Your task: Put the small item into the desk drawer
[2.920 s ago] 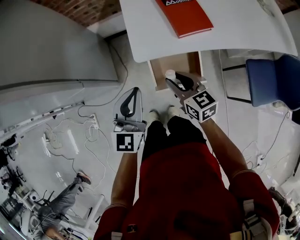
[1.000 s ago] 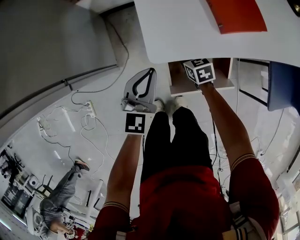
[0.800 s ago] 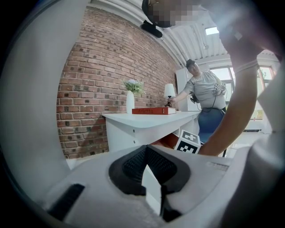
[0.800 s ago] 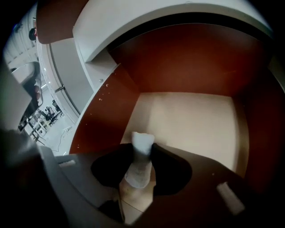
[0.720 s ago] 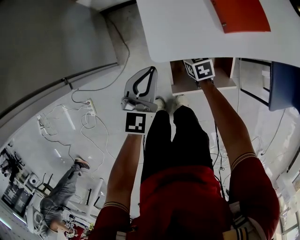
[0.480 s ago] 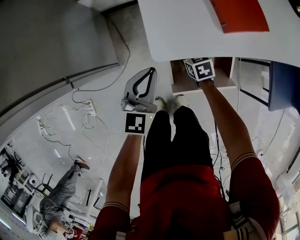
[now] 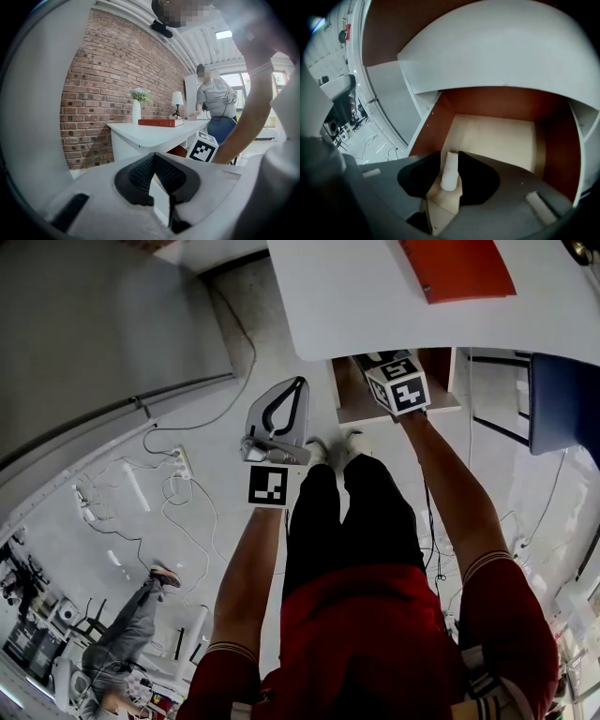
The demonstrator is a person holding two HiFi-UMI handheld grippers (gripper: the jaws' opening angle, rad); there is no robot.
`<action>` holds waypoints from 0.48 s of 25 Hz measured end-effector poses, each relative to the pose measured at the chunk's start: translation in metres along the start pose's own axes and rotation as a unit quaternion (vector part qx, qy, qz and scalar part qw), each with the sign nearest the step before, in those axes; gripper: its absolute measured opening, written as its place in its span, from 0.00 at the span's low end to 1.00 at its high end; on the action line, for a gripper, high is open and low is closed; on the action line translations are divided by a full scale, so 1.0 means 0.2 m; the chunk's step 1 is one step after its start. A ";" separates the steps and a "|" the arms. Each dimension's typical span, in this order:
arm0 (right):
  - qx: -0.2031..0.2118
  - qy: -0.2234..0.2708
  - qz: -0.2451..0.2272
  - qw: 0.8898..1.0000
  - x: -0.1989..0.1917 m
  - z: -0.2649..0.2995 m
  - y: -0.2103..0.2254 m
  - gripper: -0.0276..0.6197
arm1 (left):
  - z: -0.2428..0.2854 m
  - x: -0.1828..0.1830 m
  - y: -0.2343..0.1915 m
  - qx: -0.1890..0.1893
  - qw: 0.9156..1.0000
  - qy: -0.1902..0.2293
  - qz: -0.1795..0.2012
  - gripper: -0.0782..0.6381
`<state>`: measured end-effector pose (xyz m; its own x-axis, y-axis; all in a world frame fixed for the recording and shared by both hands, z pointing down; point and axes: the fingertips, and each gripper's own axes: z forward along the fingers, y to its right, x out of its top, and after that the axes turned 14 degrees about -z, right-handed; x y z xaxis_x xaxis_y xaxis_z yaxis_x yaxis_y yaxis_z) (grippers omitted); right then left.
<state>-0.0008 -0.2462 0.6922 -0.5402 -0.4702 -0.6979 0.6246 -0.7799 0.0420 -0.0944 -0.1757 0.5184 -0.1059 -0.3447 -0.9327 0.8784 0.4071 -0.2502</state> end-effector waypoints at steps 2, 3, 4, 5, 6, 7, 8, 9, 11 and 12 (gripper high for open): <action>-0.005 0.011 -0.004 1.000 0.03 -0.06 0.00 0.21 | 0.00 0.02 0.02 -0.003 1.000 0.002 -0.002 0.12; -0.007 0.017 -0.006 1.000 0.05 -0.10 -0.01 0.18 | 0.00 0.03 0.03 -0.005 1.000 0.003 -0.003 0.12; -0.010 0.022 -0.008 1.000 0.06 -0.14 -0.02 0.16 | -0.01 0.04 0.04 -0.007 1.000 0.005 -0.004 0.12; -0.012 0.027 -0.009 1.000 0.08 -0.17 -0.03 0.14 | -0.02 0.05 0.05 -0.010 1.000 0.006 -0.004 0.12; -0.014 0.032 -0.010 0.999 0.10 -0.21 -0.04 0.13 | -0.02 0.06 0.07 -0.012 1.000 0.007 -0.003 0.12; -0.016 0.038 -0.013 0.999 0.12 -0.25 -0.05 0.12 | -0.03 0.07 0.08 -0.014 1.000 0.008 -0.002 0.12; -0.018 0.043 -0.016 0.999 0.14 -0.29 -0.06 0.10 | -0.04 0.09 0.09 -0.017 1.000 0.009 0.000 0.12; -0.020 0.050 -0.020 0.998 0.16 -0.33 -0.08 0.09 | -0.05 0.11 0.10 -0.019 1.000 0.012 0.001 0.12; -0.023 0.065 -0.023 0.997 0.23 -0.43 -0.11 0.06 | -0.07 0.16 0.13 -0.023 1.000 0.017 0.000 0.12; -0.024 0.075 -0.023 0.997 0.27 -0.48 -0.12 0.06 | -0.08 0.18 0.14 -0.025 0.999 0.020 0.000 0.12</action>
<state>0.0086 -0.2127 0.5855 -0.4805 -0.3648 -0.7975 0.6288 -0.7772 -0.0234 -0.0815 -0.1637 0.4731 -0.1256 -0.3111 -0.9420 0.8541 0.4492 -0.2622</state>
